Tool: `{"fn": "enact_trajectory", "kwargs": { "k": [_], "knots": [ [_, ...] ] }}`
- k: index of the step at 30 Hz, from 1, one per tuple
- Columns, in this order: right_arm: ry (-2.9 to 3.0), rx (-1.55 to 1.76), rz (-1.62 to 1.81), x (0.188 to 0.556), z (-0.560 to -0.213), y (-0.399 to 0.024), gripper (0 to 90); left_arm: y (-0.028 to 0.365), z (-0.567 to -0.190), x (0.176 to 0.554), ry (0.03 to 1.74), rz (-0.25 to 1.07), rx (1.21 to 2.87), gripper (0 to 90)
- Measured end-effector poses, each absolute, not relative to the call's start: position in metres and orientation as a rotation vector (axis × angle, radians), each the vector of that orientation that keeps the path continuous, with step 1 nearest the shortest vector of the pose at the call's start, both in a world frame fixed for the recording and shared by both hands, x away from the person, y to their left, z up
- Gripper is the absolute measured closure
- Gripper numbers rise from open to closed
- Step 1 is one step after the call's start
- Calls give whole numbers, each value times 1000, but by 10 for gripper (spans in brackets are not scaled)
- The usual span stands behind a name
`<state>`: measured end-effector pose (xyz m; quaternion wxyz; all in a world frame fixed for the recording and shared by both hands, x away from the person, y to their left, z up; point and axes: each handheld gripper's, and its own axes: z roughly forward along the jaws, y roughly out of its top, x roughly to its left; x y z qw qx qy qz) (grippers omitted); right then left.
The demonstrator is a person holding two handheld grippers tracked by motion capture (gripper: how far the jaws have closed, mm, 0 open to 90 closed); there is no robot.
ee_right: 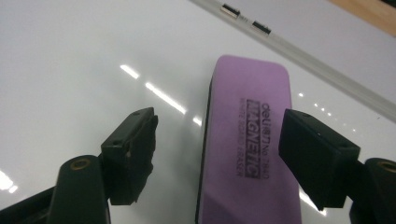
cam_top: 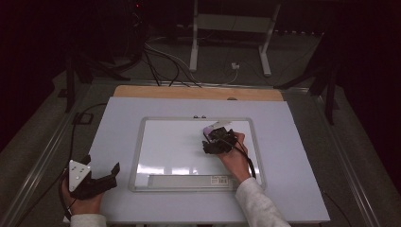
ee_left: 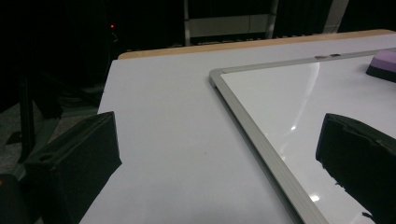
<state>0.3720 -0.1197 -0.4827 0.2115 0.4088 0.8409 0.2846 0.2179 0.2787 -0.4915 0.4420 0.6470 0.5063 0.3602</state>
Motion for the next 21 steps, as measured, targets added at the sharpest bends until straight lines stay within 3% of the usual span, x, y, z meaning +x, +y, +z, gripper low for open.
{"fn": "enact_trajectory", "kwargs": {
  "k": [17,21],
  "knots": [
    [2314,1185,740,383,-488,-131,258,278,-492,218,1257,893,1604,5],
    [2302,1192,721,385,-487,-135,329,279,-492,219,1262,890,1601,5]
  ]
}}
